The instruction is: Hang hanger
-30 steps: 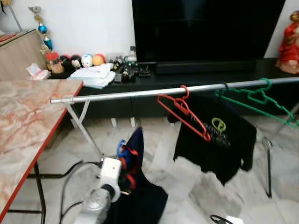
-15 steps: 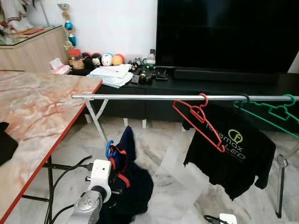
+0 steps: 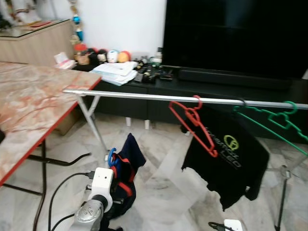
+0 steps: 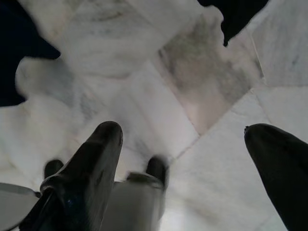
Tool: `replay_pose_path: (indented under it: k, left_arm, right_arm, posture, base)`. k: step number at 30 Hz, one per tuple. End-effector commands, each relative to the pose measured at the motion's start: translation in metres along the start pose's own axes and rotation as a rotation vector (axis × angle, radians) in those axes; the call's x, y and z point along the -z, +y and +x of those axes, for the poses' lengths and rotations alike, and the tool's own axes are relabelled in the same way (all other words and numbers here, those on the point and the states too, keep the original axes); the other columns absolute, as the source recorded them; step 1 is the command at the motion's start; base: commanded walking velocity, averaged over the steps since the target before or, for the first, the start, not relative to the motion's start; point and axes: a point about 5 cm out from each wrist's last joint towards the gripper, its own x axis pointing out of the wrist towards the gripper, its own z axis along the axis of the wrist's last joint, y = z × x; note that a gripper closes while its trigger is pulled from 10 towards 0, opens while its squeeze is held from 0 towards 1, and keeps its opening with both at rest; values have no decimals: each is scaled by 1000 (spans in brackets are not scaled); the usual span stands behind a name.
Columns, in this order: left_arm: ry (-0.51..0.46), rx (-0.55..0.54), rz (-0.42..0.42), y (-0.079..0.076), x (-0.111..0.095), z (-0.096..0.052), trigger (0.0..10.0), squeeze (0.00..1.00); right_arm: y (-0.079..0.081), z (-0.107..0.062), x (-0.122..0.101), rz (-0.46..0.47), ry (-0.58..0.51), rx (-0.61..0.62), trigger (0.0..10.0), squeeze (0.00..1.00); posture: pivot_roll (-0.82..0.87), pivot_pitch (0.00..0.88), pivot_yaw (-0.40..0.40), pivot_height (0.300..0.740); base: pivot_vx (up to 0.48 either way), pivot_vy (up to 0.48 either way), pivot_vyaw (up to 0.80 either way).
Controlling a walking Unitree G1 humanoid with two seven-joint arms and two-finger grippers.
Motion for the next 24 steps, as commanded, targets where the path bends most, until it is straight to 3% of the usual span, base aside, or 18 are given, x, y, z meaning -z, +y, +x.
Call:
replay_pose_path:
  k: [1,7,10,13,24]
  left_arm:
    - [-25,-10,14,-1,-4,0,10000,0]
    - [-27,-121,30,21,2,-11,10000,0]
    - [-43,-134,29,26,1,-14,10000,0]
    - [-52,-123,83,27,0,-17,10000,0]
    - [-44,-122,75,22,-1,-14,10000,0]
  right_arm:
    - [-4,-1,1,-22,8,-2,10000,0]
    - [-4,-1,1,-49,8,-11,10000,0]
    - [-5,-1,0,-67,10,-15,10000,0]
    - [-5,-1,0,-81,13,-20,10000,0]
    - [-3,-1,0,-62,19,-50,10000,0]
  posture:
    - [-24,0,21,740]
    - [-19,0,18,740]
    - [-17,0,16,740]
    - [-10,0,12,740]
    - [-13,0,12,740]
  base:
    - [0,0,0]
    - [0,0,0]
    - [0,0,0]
    - [0,0,0]
    - [0,-479,36]
